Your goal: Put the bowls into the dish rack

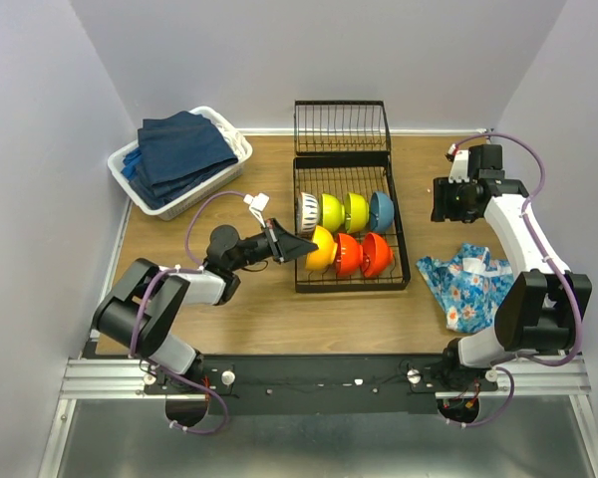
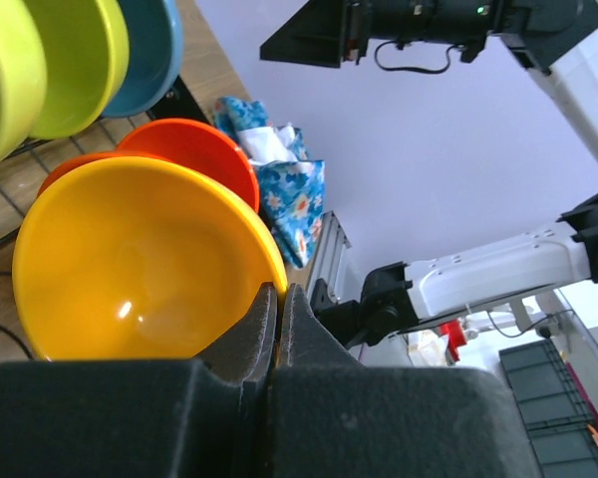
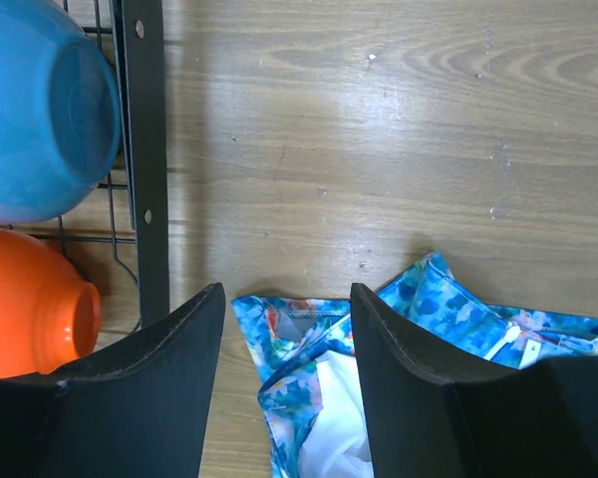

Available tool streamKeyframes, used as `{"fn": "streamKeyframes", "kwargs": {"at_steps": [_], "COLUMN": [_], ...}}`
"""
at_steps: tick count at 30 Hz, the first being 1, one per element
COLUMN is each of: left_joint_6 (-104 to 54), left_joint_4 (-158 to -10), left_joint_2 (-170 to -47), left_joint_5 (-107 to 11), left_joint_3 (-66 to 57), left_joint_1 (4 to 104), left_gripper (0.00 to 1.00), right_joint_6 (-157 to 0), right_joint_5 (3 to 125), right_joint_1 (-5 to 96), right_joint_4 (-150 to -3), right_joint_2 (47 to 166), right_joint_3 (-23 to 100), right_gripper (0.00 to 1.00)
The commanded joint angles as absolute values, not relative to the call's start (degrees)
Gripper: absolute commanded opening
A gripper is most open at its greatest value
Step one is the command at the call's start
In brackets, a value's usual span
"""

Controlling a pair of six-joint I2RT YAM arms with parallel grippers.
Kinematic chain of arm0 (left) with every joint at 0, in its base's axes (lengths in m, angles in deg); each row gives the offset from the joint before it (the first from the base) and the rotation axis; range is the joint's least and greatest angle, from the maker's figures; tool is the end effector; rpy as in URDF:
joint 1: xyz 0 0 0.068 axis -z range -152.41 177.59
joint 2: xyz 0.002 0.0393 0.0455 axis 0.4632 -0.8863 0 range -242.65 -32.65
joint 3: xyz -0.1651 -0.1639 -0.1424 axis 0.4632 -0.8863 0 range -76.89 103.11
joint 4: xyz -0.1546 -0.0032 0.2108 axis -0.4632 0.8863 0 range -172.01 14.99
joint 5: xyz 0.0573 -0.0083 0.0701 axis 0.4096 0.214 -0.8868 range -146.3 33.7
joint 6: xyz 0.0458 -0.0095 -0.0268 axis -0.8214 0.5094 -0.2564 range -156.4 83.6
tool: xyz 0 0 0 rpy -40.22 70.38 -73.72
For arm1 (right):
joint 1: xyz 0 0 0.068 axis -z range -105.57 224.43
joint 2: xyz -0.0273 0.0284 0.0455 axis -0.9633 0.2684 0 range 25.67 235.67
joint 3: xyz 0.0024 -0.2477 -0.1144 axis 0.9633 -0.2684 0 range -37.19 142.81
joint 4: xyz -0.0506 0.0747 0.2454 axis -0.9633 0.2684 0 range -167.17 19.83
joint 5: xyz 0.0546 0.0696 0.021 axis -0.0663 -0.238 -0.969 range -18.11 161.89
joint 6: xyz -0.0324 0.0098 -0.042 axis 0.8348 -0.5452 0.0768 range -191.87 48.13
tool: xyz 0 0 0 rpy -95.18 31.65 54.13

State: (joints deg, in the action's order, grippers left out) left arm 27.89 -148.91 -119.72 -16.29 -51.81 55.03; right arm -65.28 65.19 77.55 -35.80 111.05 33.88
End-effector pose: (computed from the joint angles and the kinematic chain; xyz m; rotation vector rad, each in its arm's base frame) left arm 0.2339 -0.1472 0.1976 0.1007 1.7974 -1.7326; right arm 0.3124 -0.0129 0.2840 -0.1226 2.5316 0.0818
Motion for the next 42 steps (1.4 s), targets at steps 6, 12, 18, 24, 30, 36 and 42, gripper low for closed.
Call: {"fn": "streamKeyframes", "kwargs": {"at_steps": [6, 12, 18, 24, 30, 36, 42], "left_joint_6": [34.1, 35.8, 34.6, 32.5, 30.5, 23.5, 16.5], "left_joint_4": [-157.3, -157.3, -147.9, -141.9, -135.6, -125.7, -114.7], "left_joint_2": [-123.8, -125.8, -124.0, -120.8, -117.7, -112.7, -105.4], "left_joint_5": [-18.1, -20.0, -21.6, -23.1, -25.0, -26.9, -25.5], "left_joint_3": [-53.2, -52.9, -54.6, -55.5, -55.9, -55.5, -54.1], "left_joint_1": [55.0, 54.8, 52.0, 51.1, 51.1, 51.1, 50.1], "left_gripper": [0.00, 0.00, 0.00, 0.02, 0.54, 0.68, 0.72], "right_joint_6": [-63.4, -63.9, -64.3, -64.7, -65.3, -65.6, -66.2], "right_joint_5": [67.1, 66.4, 65.8, 65.1, 64.2, 63.3, 62.6], "right_joint_1": [77.9, 77.9, 77.9, 77.9, 77.9, 77.9, 77.9], "right_joint_4": [-34.4, -35.1, -35.4, -35.9, -36.4, -36.4, -36.5], "right_joint_2": [112.2, 112.5, 112.5, 113.0, 114.3, 114.5, 112.6], "right_joint_3": [32.6, 31.5, 30.8, 31.1, 31.5, 32.7, 31.3], "right_gripper": [0.61, 0.61, 0.61, 0.61, 0.61, 0.61, 0.61]}}
